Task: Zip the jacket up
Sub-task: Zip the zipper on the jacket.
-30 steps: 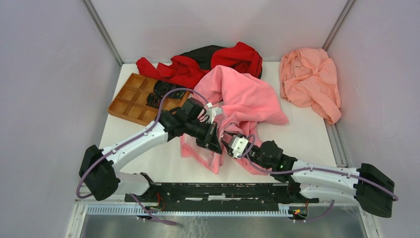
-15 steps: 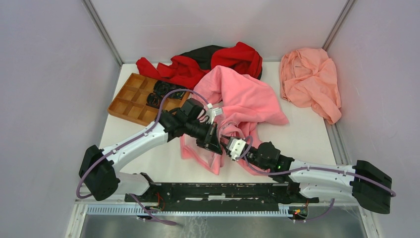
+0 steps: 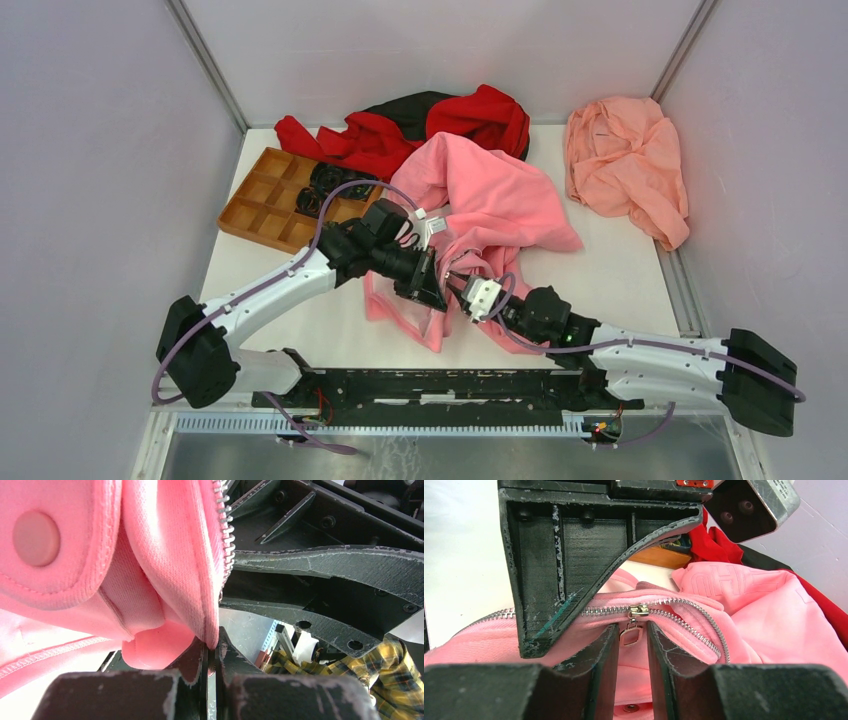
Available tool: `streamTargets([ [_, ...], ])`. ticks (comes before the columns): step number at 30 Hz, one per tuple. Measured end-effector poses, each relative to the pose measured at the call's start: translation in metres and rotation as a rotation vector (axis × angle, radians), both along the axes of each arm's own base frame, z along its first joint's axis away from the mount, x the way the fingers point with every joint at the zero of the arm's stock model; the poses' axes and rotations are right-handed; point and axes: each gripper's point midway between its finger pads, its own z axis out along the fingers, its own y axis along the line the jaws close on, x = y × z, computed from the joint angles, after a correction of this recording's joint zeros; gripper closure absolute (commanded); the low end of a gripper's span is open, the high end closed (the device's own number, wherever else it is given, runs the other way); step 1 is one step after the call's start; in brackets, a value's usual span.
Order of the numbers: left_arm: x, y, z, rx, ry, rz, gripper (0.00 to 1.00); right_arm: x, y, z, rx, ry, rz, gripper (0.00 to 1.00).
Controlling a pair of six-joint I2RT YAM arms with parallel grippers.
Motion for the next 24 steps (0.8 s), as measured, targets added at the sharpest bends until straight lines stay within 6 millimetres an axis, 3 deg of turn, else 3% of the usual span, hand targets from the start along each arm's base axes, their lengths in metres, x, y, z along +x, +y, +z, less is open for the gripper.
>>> streamTargets([
  [10,0.0003,0.0003,-0.0001,0.000,0.001,0.001,0.98,0.0008,-0.0042,0.0019,-0.005,-0.007,-0.010,0.66],
  [24,0.0003,0.0003,-0.0001,0.000,0.001,0.001,0.98,0.0050,-0.0073,-0.0002,-0.045,-0.025,-0.027,0.71],
])
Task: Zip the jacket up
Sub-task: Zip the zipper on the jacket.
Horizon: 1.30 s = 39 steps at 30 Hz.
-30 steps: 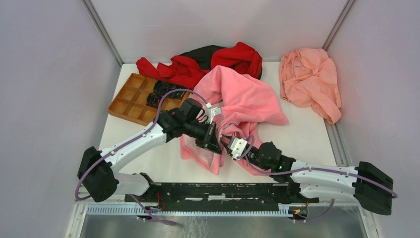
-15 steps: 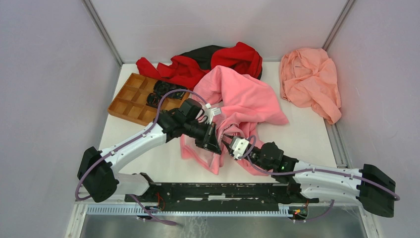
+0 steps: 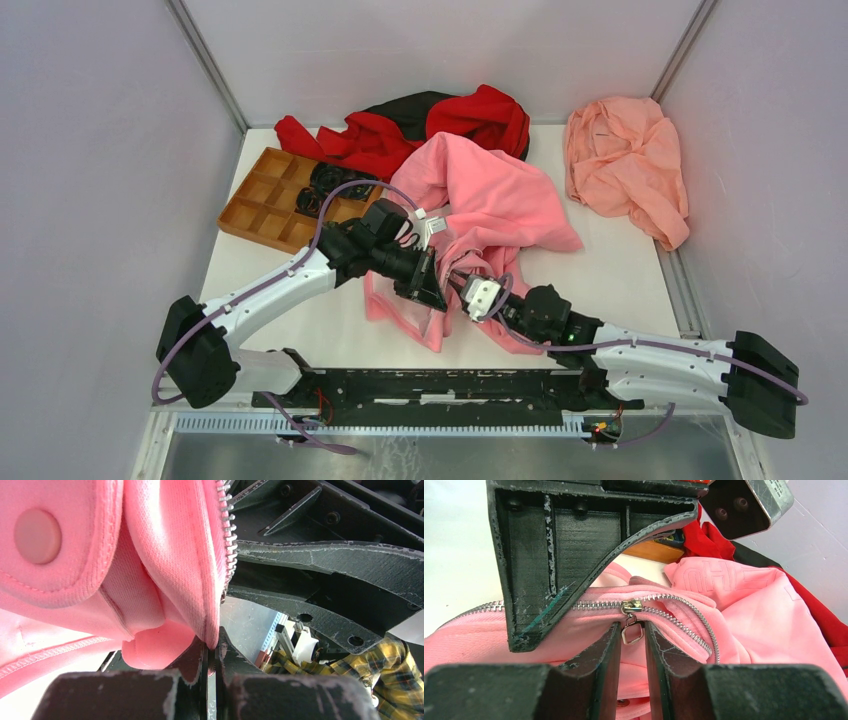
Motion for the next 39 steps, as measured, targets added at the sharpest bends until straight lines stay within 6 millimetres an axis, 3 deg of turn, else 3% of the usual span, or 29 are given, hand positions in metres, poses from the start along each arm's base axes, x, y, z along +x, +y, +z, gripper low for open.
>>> streamTargets([
  [26,0.0003,0.0003,0.0002,-0.001,0.002,0.001,0.98,0.0026,-0.0009,0.0103,-0.049,-0.026,-0.004,0.76],
  [39,0.0000,0.0006,-0.0006,0.000,0.004,0.000,0.98,0.0029,0.0022,0.0058,-0.068,-0.015,0.008,0.79],
])
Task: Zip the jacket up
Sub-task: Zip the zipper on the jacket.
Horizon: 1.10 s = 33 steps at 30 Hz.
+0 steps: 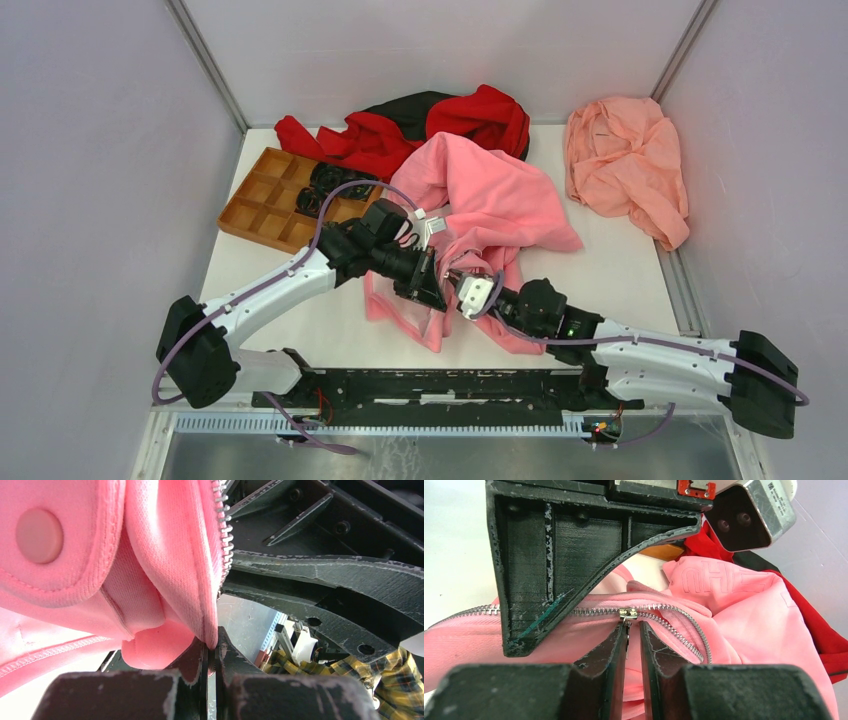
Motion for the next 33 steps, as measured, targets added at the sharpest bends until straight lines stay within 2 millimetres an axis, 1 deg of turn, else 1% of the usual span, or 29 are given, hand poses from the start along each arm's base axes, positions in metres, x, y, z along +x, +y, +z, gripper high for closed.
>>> streamTargets([
  [2,0.000,0.000,0.000,0.000,0.000,0.000,0.98,0.001,0.002,-0.002,-0.005,0.003,0.003,0.80],
  [3,0.000,0.000,0.000,0.000,0.000,0.000,0.98,0.001,0.003,-0.003,-0.008,0.005,0.009,0.83],
  [6,0.000,0.000,0.000,0.000,-0.001,0.001,0.98,0.002,0.005,-0.003,-0.008,0.006,0.021,0.98],
  [7,0.000,0.001,0.000,0.000,-0.001,0.002,0.98,0.002,0.006,-0.002,-0.009,0.004,0.026,1.00],
  [12,0.000,0.004,-0.002,0.005,-0.002,0.011,0.98,0.003,0.007,0.000,-0.031,0.009,0.041,1.00],
  [15,0.002,0.007,-0.008,0.020,0.005,0.024,0.98,0.005,0.006,0.002,-0.075,0.011,0.048,1.00],
  [19,0.005,0.009,-0.018,0.046,0.010,0.042,0.98,0.008,0.005,0.011,-0.134,0.002,0.047,1.00],
  [24,0.010,0.007,-0.021,0.041,0.004,0.047,0.98,0.010,-0.002,0.010,-0.248,-0.006,0.046,1.00],
  [26,0.011,0.006,-0.020,0.035,-0.002,0.047,0.98,0.013,-0.005,0.009,-0.289,-0.012,0.039,1.00],
  [33,0.013,0.002,-0.021,0.013,-0.018,0.044,0.98,0.036,-0.023,0.007,-0.432,-0.044,-0.022,1.00],
])
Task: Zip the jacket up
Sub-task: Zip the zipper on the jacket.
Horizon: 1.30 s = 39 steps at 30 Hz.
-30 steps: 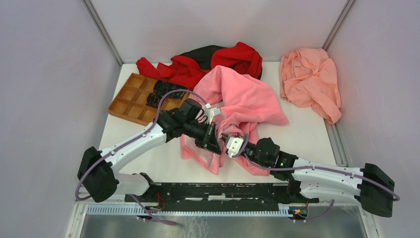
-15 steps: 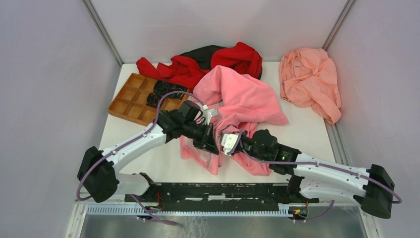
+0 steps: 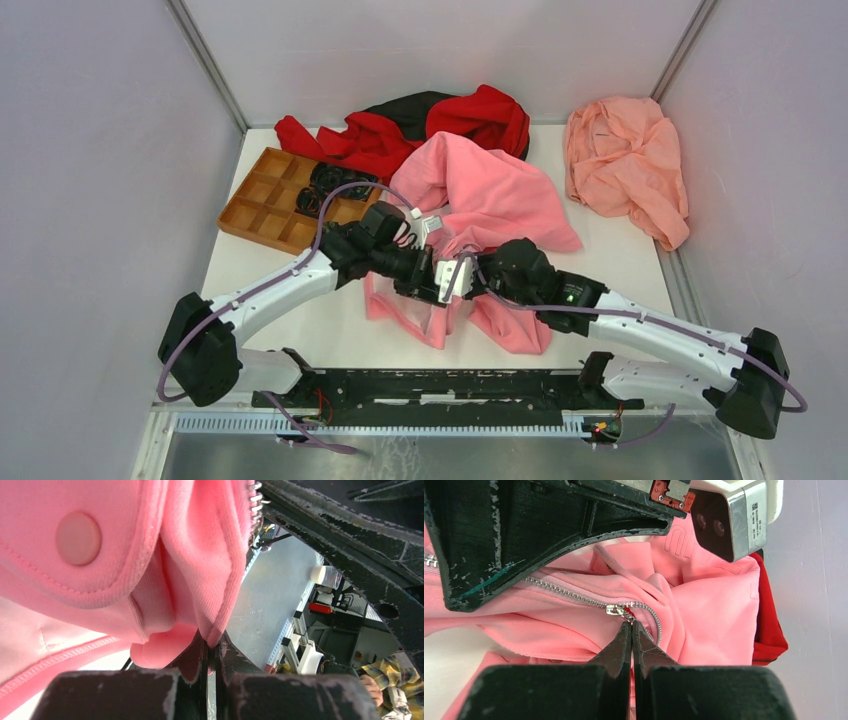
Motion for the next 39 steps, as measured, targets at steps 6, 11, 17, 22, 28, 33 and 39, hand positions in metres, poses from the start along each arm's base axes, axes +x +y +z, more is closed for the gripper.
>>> streamTargets([
  [6,0.007,-0.006,0.003,-0.039,-0.042,0.000,0.98,0.008,-0.004,0.007,-0.078,-0.002,0.008,1.00],
  [11,0.006,-0.006,0.004,-0.055,-0.054,-0.002,0.98,0.016,-0.013,0.006,-0.133,0.022,-0.004,1.00],
  [17,-0.008,0.003,0.000,-0.032,-0.005,-0.017,0.98,-0.012,0.001,0.007,-0.090,0.188,0.086,1.00],
  [22,-0.019,0.015,-0.006,0.030,0.046,-0.008,0.98,-0.018,0.008,0.004,-0.105,0.208,0.071,1.00],
  [28,-0.013,0.024,0.019,-0.015,-0.073,0.044,0.98,0.027,0.007,0.033,-0.113,0.142,-0.043,1.00],
  [33,-0.002,0.033,0.042,0.004,-0.132,0.106,0.98,0.034,0.003,0.046,-0.125,0.099,-0.054,1.00],
  [39,0.017,0.046,0.089,0.046,-0.241,0.155,0.98,0.047,0.007,0.084,-0.095,0.047,-0.078,1.00],
])
